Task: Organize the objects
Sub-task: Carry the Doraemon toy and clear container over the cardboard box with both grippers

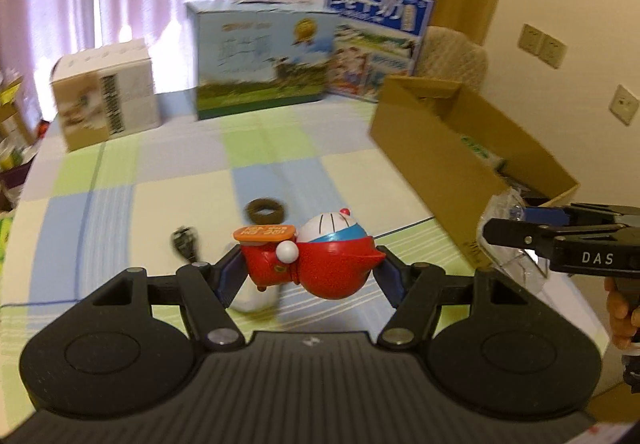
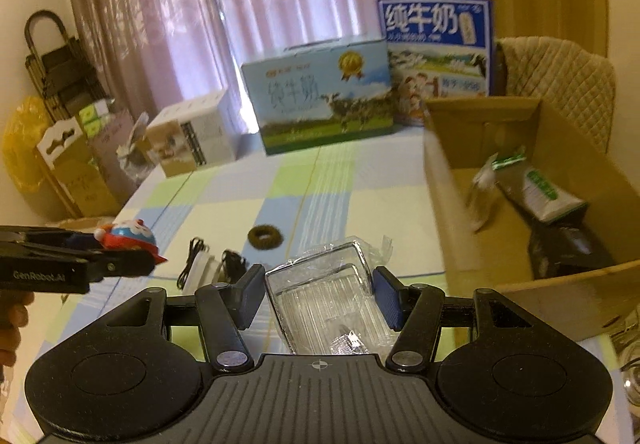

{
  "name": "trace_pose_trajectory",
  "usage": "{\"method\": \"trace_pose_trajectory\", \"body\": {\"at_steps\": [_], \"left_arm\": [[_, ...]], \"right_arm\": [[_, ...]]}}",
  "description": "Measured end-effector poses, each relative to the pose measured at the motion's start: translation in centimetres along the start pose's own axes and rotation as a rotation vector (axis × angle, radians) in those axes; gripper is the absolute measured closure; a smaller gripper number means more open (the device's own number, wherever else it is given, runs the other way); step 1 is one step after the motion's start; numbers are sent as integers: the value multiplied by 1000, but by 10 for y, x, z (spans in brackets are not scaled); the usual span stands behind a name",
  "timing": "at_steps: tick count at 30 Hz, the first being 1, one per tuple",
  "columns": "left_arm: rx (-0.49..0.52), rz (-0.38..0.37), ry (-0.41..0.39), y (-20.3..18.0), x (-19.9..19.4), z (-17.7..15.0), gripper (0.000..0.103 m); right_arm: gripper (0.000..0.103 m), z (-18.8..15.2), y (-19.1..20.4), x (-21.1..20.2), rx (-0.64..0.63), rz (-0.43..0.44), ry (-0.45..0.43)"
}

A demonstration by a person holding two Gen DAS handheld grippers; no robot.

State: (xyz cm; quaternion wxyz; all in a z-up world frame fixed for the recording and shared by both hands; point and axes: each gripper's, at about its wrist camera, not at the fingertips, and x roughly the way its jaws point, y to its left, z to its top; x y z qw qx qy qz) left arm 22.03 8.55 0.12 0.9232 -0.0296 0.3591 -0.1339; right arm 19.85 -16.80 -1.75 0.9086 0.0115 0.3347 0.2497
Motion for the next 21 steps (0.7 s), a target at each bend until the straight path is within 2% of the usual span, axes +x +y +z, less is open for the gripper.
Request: {"method": "trace_pose_trajectory", "body": {"at_steps": [10, 21], "left_arm": [[54, -96, -25, -57, 16, 19, 39], [97, -159, -44, -115, 46, 45, 39]], "right_arm": [[48, 14, -39, -33, 36, -39, -58], [48, 30, -98, -50, 84, -82, -84]]}}
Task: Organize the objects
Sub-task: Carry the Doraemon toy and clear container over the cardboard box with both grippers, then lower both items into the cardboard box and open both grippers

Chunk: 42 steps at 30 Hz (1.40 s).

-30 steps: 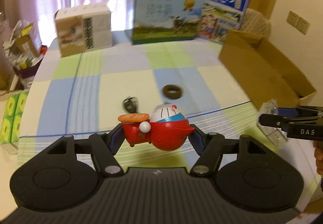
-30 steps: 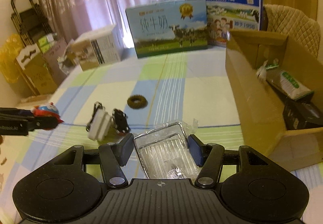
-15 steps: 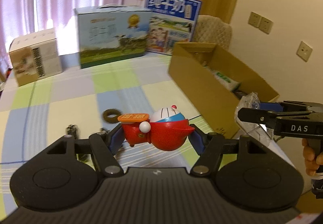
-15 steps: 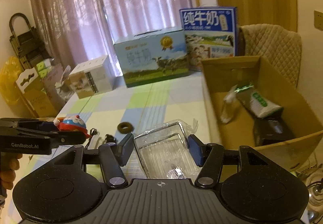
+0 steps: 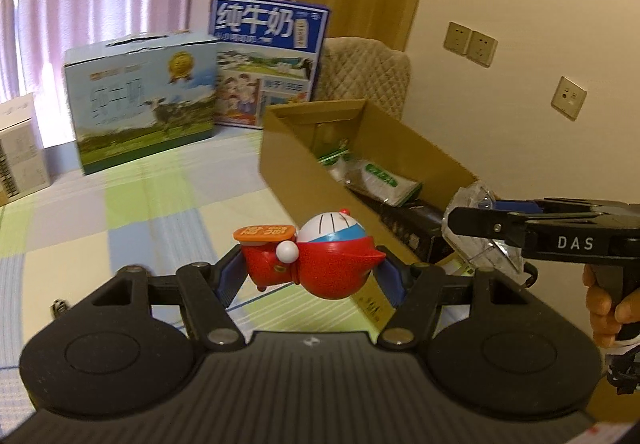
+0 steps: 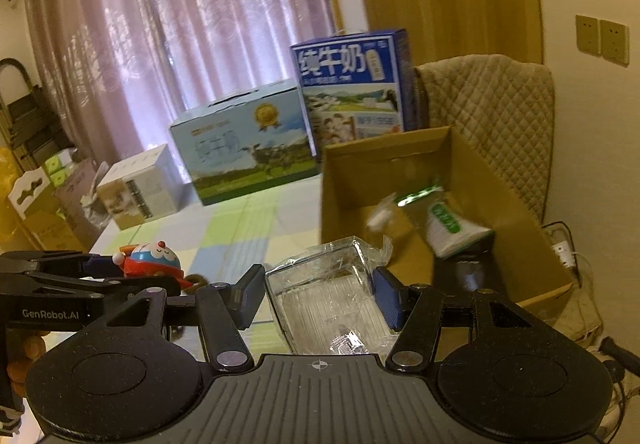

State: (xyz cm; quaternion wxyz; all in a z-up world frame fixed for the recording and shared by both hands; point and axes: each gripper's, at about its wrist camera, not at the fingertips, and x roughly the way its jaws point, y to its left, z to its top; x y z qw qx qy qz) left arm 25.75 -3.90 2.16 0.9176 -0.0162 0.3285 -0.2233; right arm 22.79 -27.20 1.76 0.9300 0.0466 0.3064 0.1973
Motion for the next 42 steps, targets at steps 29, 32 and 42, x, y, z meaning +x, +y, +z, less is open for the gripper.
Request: {"method": "trace_pose_trajectory", "body": {"at_steps": [29, 32, 42], "left_arm": [[60, -18, 66, -86, 130, 49, 39], [70, -10, 85, -87, 142, 50, 39], [90, 6, 147, -89, 174, 48, 39]], "right_arm": [[48, 46, -127, 71, 27, -68, 119], [48, 47, -133, 84, 29, -76, 155], [47, 45, -143, 115, 22, -71, 224]]}}
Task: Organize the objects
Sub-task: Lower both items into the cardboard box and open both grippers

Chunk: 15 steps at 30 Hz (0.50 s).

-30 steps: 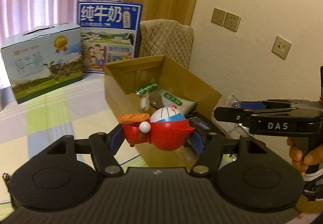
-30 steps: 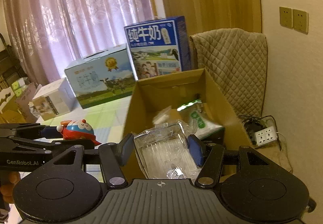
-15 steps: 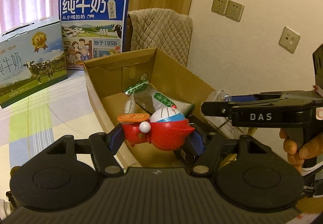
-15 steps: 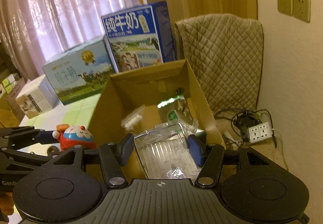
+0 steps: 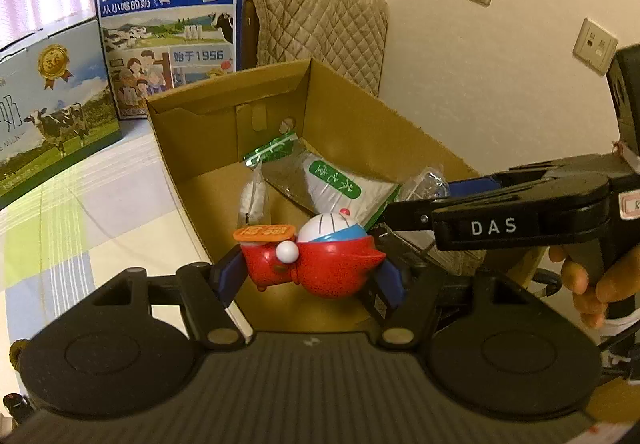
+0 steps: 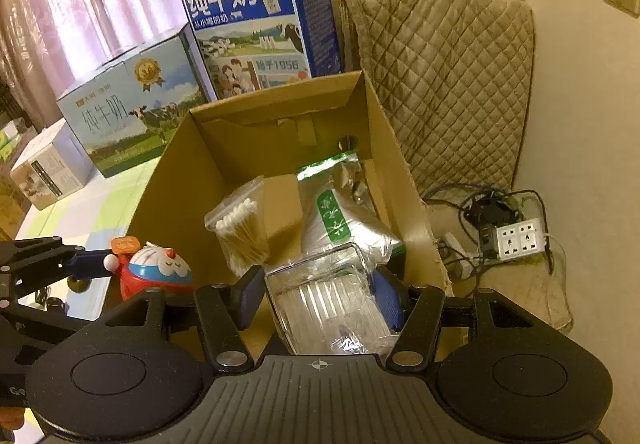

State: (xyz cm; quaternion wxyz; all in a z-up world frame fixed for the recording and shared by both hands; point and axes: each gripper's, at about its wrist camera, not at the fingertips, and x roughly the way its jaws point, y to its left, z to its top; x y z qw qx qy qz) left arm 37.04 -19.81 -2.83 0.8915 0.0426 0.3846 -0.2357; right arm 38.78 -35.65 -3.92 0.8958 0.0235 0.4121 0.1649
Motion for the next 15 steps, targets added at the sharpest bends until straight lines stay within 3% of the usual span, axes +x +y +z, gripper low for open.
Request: {"method": "trace_pose_trajectory", "body": {"at_steps": [15], "left_arm": [[44, 21, 31, -5, 23, 5, 39]], "right_arm": [[47, 3, -10, 6, 17, 24, -13]]}}
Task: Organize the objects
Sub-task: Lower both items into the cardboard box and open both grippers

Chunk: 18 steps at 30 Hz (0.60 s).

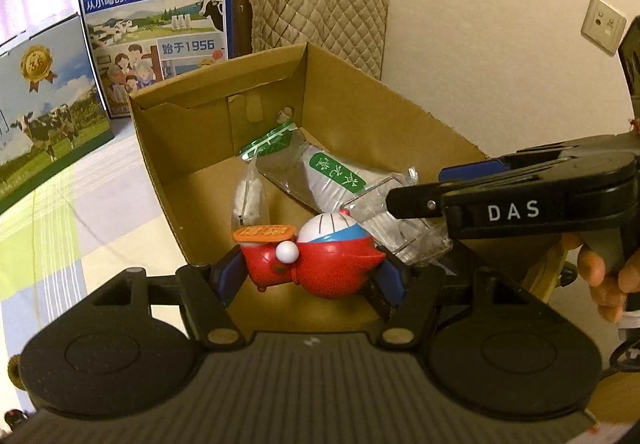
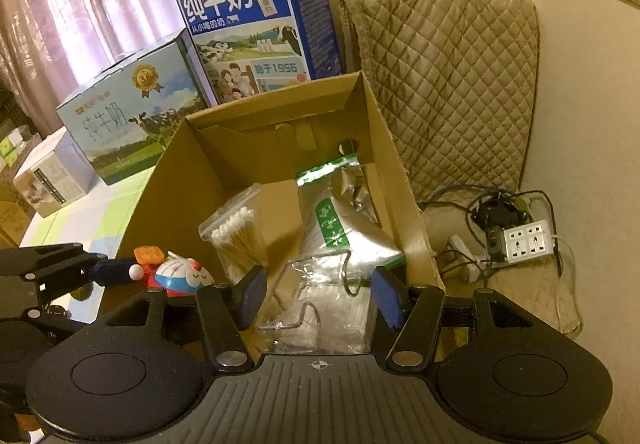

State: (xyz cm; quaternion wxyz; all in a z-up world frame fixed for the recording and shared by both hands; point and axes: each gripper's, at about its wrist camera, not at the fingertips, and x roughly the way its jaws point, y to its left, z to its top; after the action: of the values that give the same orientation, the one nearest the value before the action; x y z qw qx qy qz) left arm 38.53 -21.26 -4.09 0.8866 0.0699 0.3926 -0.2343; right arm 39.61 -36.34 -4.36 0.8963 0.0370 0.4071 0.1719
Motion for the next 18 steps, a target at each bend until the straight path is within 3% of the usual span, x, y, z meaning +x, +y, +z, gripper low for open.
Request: {"method": "trace_pose_trajectory", "body": {"at_steps": [18], "left_arm": [[29, 9, 2, 3, 5, 2, 35]], "right_arm": [[47, -4, 1, -3, 2, -1, 1]]}}
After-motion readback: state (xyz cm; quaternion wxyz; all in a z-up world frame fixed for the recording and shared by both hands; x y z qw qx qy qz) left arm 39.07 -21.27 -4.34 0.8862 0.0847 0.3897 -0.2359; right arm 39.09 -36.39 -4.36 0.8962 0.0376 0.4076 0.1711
